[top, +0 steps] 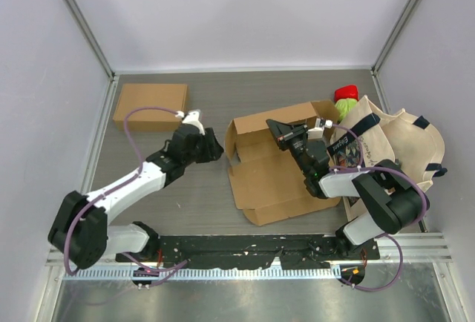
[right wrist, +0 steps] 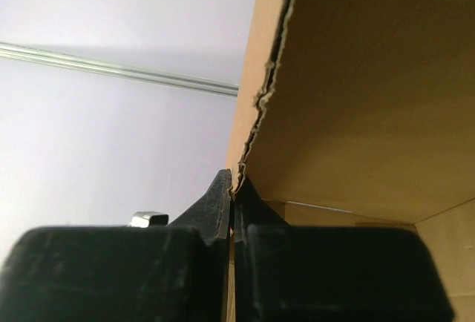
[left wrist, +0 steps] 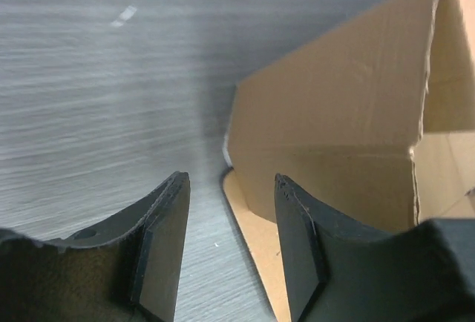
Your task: Fold the paper box
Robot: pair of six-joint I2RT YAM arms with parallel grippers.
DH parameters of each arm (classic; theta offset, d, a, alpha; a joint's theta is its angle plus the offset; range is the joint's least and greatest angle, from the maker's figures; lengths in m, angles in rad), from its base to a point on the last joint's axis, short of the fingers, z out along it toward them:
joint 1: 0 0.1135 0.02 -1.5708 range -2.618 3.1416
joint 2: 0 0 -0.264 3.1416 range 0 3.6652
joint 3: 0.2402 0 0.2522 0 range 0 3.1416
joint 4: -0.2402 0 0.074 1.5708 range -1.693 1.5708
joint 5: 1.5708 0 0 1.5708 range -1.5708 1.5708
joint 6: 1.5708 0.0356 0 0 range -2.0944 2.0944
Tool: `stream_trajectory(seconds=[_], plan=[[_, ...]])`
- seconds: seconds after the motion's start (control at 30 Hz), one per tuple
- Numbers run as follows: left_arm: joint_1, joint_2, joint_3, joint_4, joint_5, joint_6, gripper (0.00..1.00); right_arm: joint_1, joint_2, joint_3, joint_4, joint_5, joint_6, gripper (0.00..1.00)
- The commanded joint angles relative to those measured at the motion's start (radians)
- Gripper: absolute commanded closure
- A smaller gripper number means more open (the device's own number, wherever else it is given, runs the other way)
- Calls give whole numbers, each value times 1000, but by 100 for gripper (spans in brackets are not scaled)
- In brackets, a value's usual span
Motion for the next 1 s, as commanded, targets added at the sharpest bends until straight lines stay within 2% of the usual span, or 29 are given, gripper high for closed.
stream_trajectory(seconds=[0.0, 0.07, 0.2, 0.33, 0.43, 0.6, 0.73, 0.8, 0.87, 0.93, 0.97], plan=[[-85, 79, 75, 129, 34, 80, 46, -4, 14, 18, 25, -12, 48, 99], [-112, 103, 72, 199, 20, 92, 42, -2, 11, 22, -6, -9, 80, 99], [-127, 192, 121, 239, -44, 113, 42, -1, 2, 28, -43, -12, 125, 99], [-155, 263, 166, 252, -116, 138, 47, 1, -6, 31, -44, -12, 146, 99], [-173, 269, 172, 247, -225, 167, 47, -1, -16, 36, -46, -18, 149, 99], [-179, 274, 132, 288, -296, 201, 39, 1, -15, 38, -52, -19, 145, 99], [-194, 288, 111, 386, -364, 198, 39, 18, -1, 36, -46, -6, 168, 99], [-207, 315, 121, 401, -448, 185, 41, 25, 5, 38, -46, 2, 203, 99], [-211, 344, 147, 410, -512, 141, 51, 42, 19, 44, -65, 14, 239, 99], [-213, 390, 189, 317, -629, 91, 81, 60, 30, 50, -91, 19, 307, 99], [-214, 404, 253, 245, -699, -10, 92, 68, 37, 53, -104, 33, 327, 99]])
